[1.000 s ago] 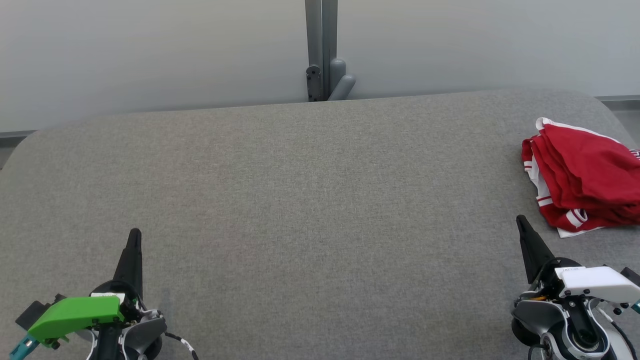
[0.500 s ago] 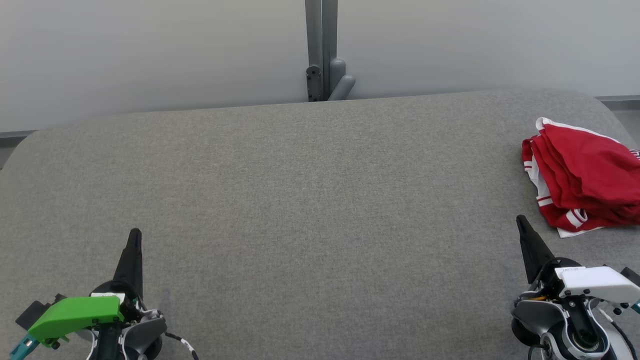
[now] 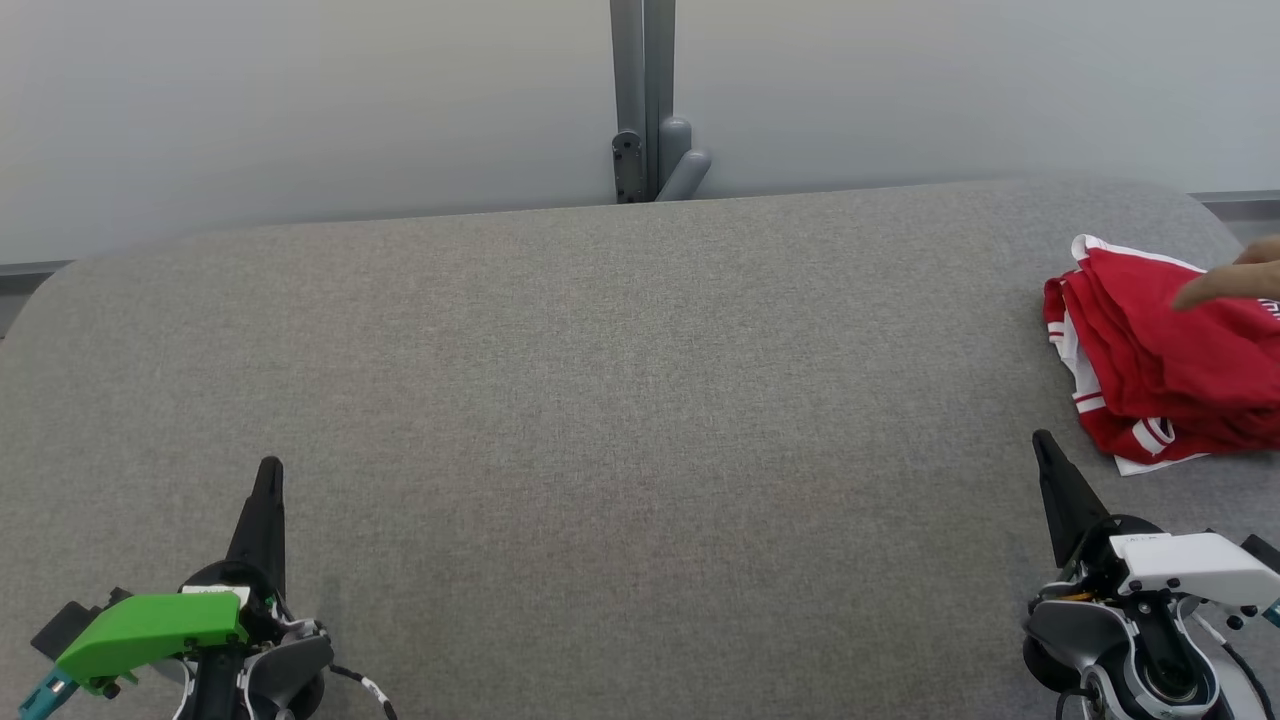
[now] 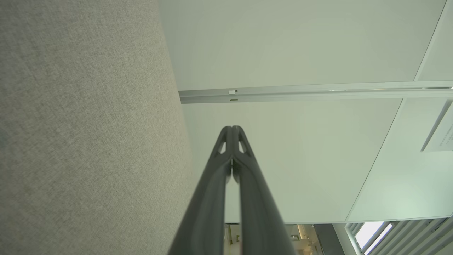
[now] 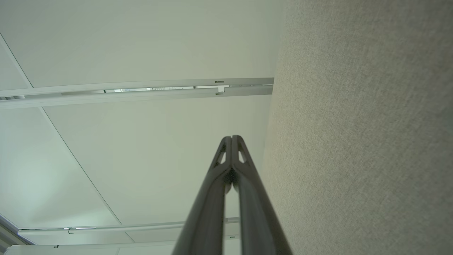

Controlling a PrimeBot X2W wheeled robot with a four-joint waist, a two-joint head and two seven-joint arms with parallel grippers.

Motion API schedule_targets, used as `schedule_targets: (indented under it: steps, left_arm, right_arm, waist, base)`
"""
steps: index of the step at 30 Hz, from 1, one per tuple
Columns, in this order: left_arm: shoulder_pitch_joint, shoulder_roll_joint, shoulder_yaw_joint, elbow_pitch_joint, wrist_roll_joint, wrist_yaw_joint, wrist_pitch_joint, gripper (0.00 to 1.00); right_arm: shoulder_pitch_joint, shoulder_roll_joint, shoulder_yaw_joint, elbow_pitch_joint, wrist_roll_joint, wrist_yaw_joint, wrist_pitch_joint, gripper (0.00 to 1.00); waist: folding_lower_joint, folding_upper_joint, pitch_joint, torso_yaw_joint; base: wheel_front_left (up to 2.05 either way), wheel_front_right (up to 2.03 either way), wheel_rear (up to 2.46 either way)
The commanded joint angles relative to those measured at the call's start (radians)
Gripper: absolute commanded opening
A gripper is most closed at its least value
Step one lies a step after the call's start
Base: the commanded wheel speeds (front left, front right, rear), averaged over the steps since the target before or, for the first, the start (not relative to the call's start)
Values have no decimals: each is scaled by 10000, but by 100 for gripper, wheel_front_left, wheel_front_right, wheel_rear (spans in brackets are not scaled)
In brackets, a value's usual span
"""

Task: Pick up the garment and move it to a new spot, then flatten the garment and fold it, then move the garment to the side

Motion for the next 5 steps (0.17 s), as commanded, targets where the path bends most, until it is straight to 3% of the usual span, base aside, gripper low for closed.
schedule_targets:
  steps: [1,5]
  left_arm:
    - [-143,7,56,-41,60,-46,25,0]
    - [-144,8,56,-41,61,-46,16,0]
  right_arm:
    - [-115,-50,-25,8,53,4,42,0]
    - [-114,-50,-25,8,53,4,42,0]
  waist:
    - [0,0,0,0]
    - [0,0,0,0]
  base:
    - [0,0,0]
    - [0,0,0]
